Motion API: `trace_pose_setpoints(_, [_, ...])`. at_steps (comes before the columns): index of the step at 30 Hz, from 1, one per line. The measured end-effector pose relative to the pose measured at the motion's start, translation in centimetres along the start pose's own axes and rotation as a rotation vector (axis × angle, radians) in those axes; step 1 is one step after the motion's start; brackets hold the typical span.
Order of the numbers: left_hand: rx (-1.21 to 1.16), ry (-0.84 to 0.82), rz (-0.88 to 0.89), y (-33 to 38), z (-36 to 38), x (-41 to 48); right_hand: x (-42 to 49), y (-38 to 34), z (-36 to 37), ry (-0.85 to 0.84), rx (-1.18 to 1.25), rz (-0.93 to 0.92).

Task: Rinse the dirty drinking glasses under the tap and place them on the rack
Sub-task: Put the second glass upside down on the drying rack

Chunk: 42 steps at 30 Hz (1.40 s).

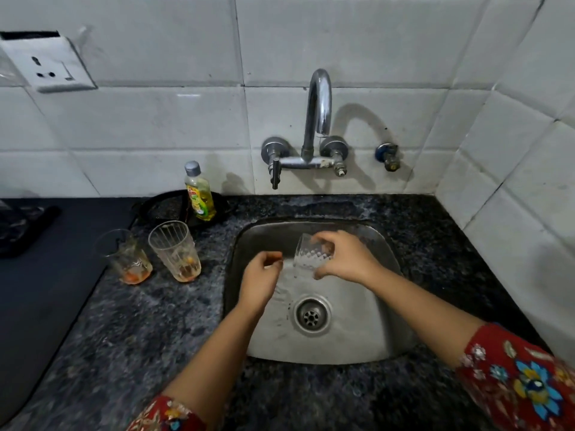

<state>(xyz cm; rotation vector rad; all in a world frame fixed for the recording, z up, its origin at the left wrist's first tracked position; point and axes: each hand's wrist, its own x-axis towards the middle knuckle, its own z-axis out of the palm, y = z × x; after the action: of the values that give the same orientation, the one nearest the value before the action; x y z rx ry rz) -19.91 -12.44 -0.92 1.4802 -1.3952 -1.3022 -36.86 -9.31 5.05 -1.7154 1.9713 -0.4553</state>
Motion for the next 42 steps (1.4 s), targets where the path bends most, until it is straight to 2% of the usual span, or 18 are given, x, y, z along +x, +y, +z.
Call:
trace_pose_setpoints(2, [-0.115,0.083,0.045,0.8,-2.4,-0.2,0.2,-1.1,0.7,-0.033,0.441,0.02])
trace_pose_setpoints(5, [-0.263,0.183,0.114,2.4,-7.2,-0.4,0.9,-5.7,2.4,-0.054,0.756,-0.011])
trace_pose_setpoints(8, [-0.331,0.284,0.195,4.0,-13.5,-0.3,2.7,-11.9,4.4,-0.064,0.959,-0.035])
trace_pose_setpoints(13, [-0.306,0.387,0.251,3.8,-26.8,1.5,6.0,-24.4,8.3,-0.17,1.095,-0.072])
trace_pose_setpoints(17, [-0.229,0.453,0.207,1.3,-37.1,3.7,9.6,-33.4,13.0,-0.313,1.109,-0.052])
trace_pose_setpoints(22, [-0.167,0.536,0.089,-3.2,-47.6,6.2,13.9,-41.8,19.2,-0.395,1.102,-0.003])
trace_pose_setpoints(27, [-0.253,0.653,-0.061,-8.1,-55.7,8.9,18.2,-48.3,25.5,-0.292,1.028,0.043])
trace_pose_setpoints(33, [-0.32,0.731,-0.139,-11.9,-61.0,10.6,23.0,-54.2,32.1,-0.18,0.919,0.045])
trace_pose_setpoints(37, [-0.367,0.759,-0.174,-13.9,-62.5,11.0,25.2,-56.5,34.8,-0.083,0.693,-0.069])
trace_pose_setpoints(42, [-0.376,0.774,-0.196,-15.3,-63.2,11.4,25.9,-59.0,36.3,-0.039,0.347,-0.259])
